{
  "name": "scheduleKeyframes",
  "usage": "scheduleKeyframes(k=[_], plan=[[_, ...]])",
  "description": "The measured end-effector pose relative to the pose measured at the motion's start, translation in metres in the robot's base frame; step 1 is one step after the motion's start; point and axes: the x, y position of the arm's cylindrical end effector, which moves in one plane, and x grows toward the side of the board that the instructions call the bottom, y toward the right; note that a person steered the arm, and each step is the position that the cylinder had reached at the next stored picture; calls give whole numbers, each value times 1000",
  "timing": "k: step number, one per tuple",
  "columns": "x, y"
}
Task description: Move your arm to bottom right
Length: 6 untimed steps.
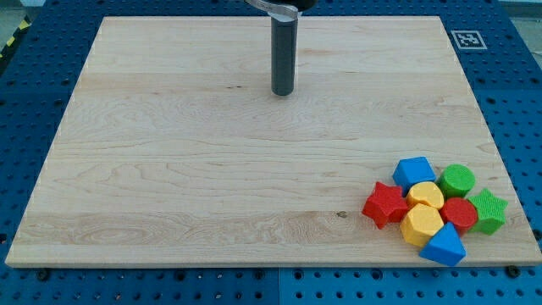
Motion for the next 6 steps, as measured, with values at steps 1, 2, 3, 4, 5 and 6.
scheduleKeyframes(k=[1, 2, 3, 4, 5, 6], plan=[[0, 17], [13, 85], [44, 160], [83, 231], [138, 281], [181, 285]])
